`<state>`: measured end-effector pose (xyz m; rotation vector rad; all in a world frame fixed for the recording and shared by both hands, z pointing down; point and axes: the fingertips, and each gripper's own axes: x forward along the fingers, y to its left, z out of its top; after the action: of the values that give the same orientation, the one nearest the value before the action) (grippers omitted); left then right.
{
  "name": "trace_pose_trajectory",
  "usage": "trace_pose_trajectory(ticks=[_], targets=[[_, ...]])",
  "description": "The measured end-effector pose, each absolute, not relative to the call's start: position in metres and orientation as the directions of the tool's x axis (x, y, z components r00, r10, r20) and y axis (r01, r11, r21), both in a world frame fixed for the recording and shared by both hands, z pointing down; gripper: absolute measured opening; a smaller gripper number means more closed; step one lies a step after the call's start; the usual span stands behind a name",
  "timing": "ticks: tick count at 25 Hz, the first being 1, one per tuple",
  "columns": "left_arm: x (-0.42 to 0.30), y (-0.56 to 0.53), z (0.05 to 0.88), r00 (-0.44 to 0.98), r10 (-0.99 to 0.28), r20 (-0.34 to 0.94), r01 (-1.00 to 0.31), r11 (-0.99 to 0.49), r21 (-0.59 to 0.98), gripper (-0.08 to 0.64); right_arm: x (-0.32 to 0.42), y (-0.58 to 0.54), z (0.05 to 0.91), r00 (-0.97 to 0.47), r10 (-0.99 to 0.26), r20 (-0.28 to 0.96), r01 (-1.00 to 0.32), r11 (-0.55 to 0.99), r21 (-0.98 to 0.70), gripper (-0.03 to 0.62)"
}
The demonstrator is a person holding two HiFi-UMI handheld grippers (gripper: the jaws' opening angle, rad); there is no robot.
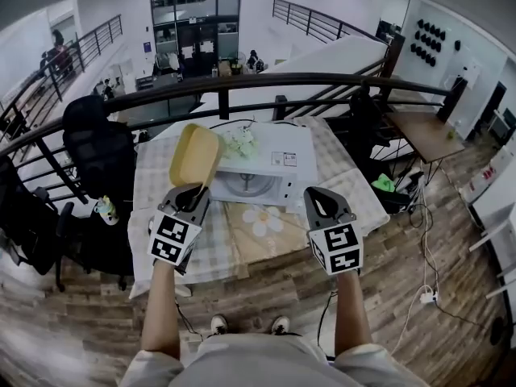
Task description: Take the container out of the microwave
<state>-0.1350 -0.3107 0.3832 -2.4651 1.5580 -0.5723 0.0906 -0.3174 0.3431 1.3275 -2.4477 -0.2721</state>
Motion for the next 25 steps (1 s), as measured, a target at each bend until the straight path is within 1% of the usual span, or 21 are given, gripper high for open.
trace_pose_trajectory(ticks=[7, 13, 20, 25], targets=[[-0.157, -0.297, 0.326, 0.373, -0.925, 0.074, -0.860, -0.375, -0.345, 0.034, 0.074, -0.320, 0.311, -0.538, -0.829, 0.149, -0.760, 0.554, 0.340, 0.014], [-0.163, -0.287, 0.299, 0.379, -0.925, -0.001, -0.866, -0.355, -0.352, 0.034, 0.067, -0.323, 0.286, -0.550, -0.830, 0.094, -0.765, 0.546, 0.342, 0.014], [-0.161, -0.291, 0.292, 0.385, -0.923, -0.022, -0.862, -0.351, -0.366, 0.034, 0.064, -0.331, 0.279, -0.551, -0.830, 0.089, -0.760, 0.543, 0.357, 0.012], [-0.158, -0.300, 0.299, 0.384, -0.923, -0.004, -0.855, -0.354, -0.379, 0.034, 0.066, -0.338, 0.281, -0.549, -0.831, 0.085, -0.764, 0.541, 0.351, 0.012]])
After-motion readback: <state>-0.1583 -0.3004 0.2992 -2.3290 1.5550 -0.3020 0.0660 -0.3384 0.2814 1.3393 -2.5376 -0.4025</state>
